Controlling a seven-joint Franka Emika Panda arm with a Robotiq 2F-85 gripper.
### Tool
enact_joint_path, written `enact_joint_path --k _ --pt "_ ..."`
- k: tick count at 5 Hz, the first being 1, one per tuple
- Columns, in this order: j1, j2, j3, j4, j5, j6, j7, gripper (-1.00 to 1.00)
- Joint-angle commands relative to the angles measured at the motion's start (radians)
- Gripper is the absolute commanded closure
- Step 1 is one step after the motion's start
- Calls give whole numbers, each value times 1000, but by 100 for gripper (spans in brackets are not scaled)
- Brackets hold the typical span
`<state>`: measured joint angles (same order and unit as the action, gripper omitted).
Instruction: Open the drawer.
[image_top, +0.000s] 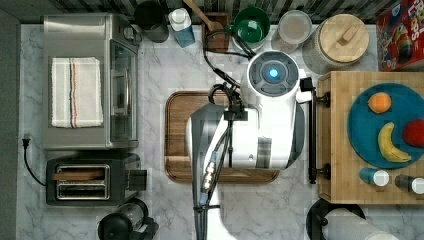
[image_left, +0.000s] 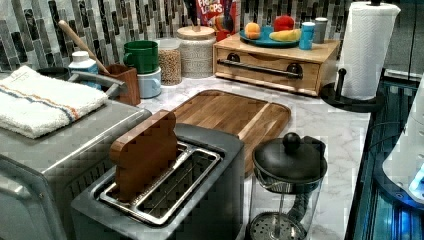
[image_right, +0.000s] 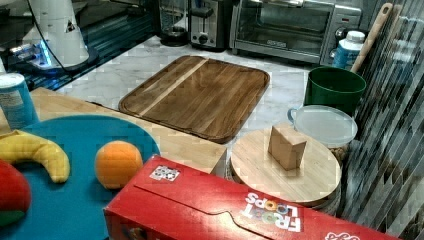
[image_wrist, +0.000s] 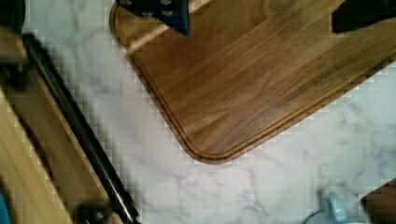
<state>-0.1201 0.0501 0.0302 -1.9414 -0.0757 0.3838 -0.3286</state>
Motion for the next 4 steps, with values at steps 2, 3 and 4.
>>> enact_joint_path --k 2,3,4 --pt "-50 -71 -74 -219 -135 184 -530 -100" --pt "-54 -61 -103 -268 -168 304 -578 -100" --pt "-87 -32 -115 -285 -150 382 -665 -100"
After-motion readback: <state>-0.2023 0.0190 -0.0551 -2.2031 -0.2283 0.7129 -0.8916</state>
